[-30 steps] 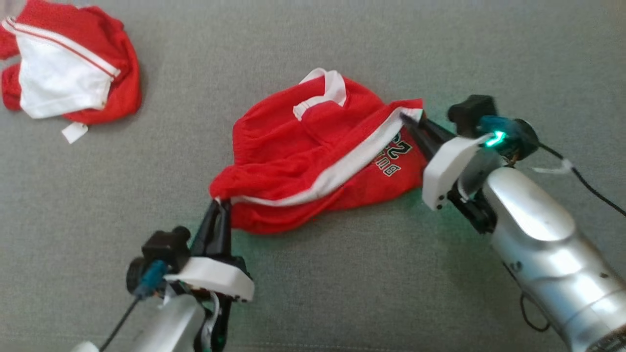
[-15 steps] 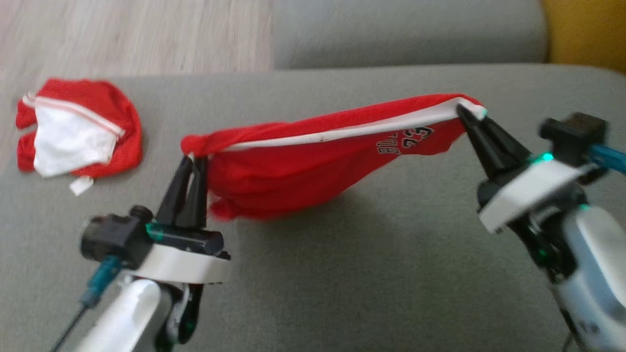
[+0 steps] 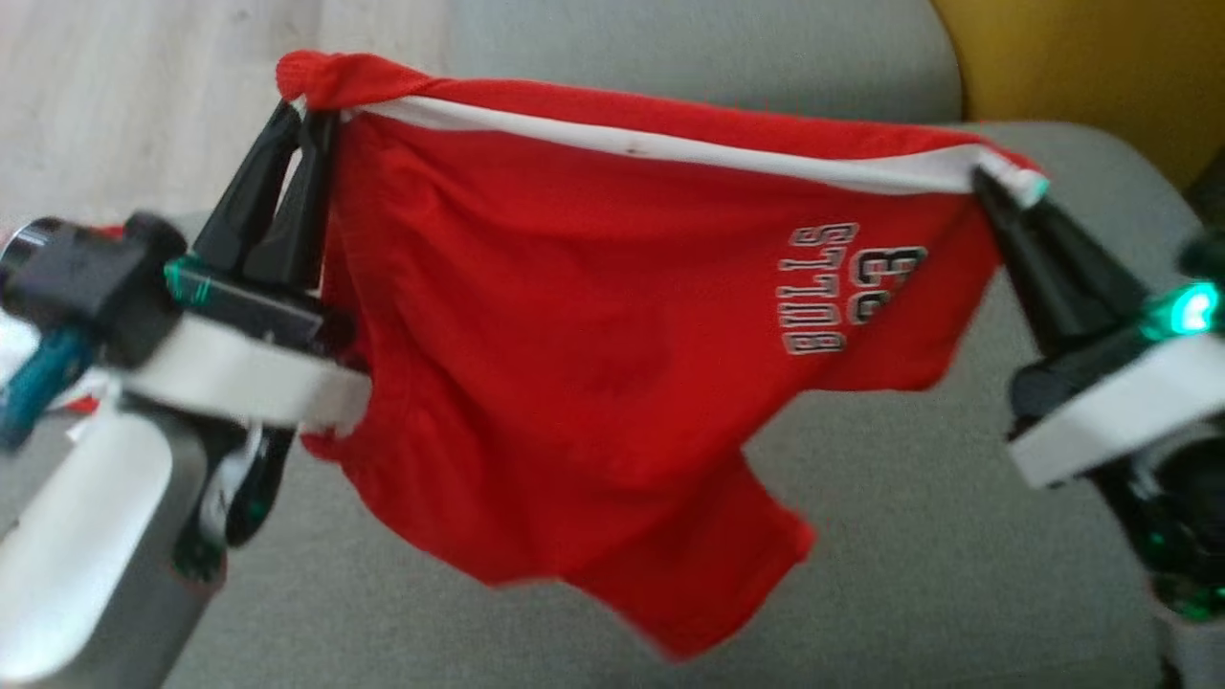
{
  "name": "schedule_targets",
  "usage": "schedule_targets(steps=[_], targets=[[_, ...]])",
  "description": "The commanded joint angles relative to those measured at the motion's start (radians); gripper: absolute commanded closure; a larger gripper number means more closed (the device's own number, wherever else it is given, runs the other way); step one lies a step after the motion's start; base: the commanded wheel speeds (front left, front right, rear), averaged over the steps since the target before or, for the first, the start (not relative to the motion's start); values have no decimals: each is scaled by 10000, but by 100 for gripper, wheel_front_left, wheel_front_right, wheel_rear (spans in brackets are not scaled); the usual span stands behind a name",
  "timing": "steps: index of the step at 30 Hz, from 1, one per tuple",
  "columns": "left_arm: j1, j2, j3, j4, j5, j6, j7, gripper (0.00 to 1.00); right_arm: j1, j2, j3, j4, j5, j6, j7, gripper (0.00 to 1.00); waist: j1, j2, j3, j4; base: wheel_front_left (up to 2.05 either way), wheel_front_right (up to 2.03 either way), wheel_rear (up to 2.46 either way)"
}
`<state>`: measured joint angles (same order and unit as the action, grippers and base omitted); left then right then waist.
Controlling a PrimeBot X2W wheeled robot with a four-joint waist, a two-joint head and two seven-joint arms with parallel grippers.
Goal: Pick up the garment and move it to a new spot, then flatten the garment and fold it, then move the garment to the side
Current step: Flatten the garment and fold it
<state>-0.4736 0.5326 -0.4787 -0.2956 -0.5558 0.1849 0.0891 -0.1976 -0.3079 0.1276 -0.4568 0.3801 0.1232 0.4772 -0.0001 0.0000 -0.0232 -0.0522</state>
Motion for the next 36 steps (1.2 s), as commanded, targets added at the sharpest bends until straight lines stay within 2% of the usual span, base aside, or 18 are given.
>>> schedule_targets(steps=[1,4,7,13,17,23,26,27,31,35,36], targets=[[-711,400,561,43,-64,-69,126,100,-568,23,223,-78,-8,75,102,100,1,0,315,-150,0,0,0],[-1565,308,516,803,-284,-479,377,100,-1491,113,617,737,94,75,122,100,1,0,1147,-332,0,0,0],[-2812,236,504,1771,-202,-924,404,100,-3058,212,918,2028,49,75,-240,100,1,0,1932,-532,0,0,0],[-5606,-438,552,3786,148,-1487,-246,100,-6349,814,674,4728,-994,75,-2094,100,1,0,2889,-788,0,0,0],[-6504,-936,288,4861,278,-1809,-626,100,-7111,1326,497,5768,-1491,75,-2980,100,1,0,3337,-864,0,0,0],[-5731,-1386,-162,5856,-13,-2037,-727,100,-6180,1656,608,6944,-1487,75,-3576,100,1,0,4074,-1014,0,0,0],[-4803,-1450,-325,6071,-176,-2061,-961,100,-5389,1748,664,7349,-1429,75,-3933,100,1,0,4186,-1082,0,0,0],[-4059,-1463,-364,6087,-334,-2038,-1189,100,-4828,1825,719,7402,-1344,75,-4150,100,1,0,4142,-1131,0,0,0],[-2560,-1405,-539,5697,-425,-1891,-1670,100,-3532,1813,773,6951,-1140,75,-4367,100,1,0,3824,-1109,0,0,0],[-994,-1394,-764,4838,-534,-1585,-1953,100,-1952,1733,520,5859,-1059,75,-4226,100,1,0,3307,-1008,0,0,0],[-994,-1394,-764,4838,-534,-1585,-1953,100,-1952,1733,520,5859,-1059,75,-4226,100,1,0,3307,-1008,0,0,0]])
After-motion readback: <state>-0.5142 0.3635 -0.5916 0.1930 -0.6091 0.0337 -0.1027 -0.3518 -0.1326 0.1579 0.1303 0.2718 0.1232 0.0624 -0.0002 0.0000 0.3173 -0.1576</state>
